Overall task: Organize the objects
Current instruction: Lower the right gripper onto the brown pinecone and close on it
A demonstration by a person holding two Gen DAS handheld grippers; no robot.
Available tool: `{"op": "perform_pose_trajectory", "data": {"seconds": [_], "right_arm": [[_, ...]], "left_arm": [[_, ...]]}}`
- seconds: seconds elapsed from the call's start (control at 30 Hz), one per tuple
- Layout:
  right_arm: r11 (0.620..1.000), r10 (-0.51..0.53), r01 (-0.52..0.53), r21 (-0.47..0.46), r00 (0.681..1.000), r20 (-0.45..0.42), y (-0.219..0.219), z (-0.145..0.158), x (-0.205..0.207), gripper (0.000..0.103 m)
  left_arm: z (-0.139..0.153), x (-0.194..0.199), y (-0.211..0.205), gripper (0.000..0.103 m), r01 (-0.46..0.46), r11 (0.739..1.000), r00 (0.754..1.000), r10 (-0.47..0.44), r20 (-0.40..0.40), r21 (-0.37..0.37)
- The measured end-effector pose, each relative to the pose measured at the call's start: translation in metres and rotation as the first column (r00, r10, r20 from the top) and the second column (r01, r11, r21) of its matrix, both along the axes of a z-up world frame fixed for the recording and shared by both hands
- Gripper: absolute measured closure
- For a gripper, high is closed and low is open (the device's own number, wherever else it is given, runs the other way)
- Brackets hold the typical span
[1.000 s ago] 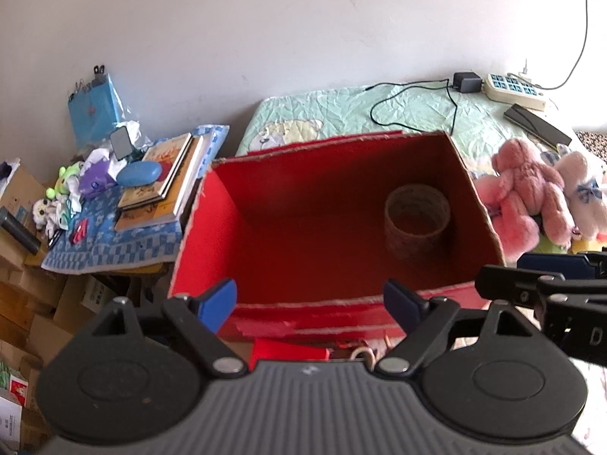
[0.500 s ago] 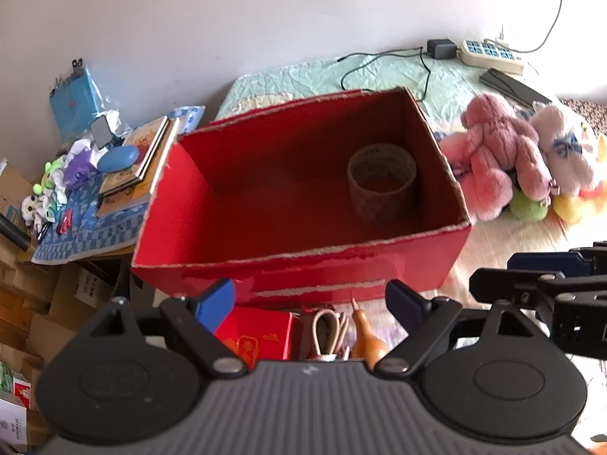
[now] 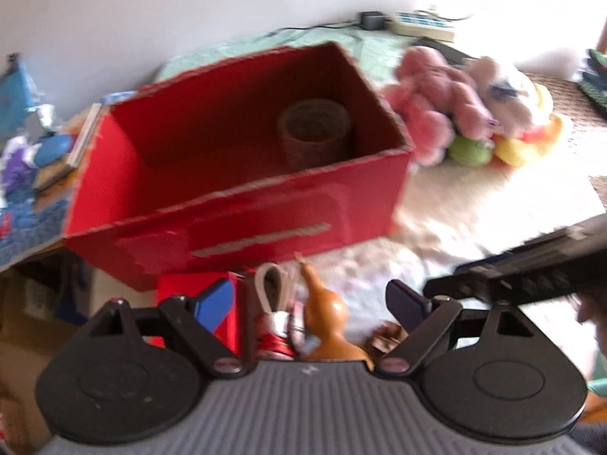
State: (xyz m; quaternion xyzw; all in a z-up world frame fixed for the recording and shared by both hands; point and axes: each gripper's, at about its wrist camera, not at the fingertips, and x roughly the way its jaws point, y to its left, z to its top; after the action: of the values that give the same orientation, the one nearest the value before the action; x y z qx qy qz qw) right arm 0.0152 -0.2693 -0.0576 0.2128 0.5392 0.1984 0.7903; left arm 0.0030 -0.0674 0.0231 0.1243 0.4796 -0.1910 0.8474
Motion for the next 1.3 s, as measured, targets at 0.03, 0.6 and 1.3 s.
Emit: {"op": "perform_pose_trajectory", "data": {"seconds": [0.03,0.6,1.3], "right_arm": [[1.0,-0.006,0.007,0.014,1.0,-0.023,-0.003,-0.004,0.001,0.059],[0.979,-0.015,0.067,0.195,0.966,-0.26,-0.022,-0.036,-0.002,0.066],[0.971,-0.046,0.114,0.209,0.951,-0.305,-0.022,-0.043,0.001,0.065]], "left_arm": [[-0.001,-0.003,0.0,0.012,0.033,0.999,0.999,-0.033,-0.009,-0.025],[-0.04,-0.034,-0.026,0.023,0.302,0.945,0.948,-0.312,-0.07,-0.123],[-0.065,-0.034,-0.04,0.061,0.286,0.953,0.952,-0.295,-0.085,-0.103]]}}
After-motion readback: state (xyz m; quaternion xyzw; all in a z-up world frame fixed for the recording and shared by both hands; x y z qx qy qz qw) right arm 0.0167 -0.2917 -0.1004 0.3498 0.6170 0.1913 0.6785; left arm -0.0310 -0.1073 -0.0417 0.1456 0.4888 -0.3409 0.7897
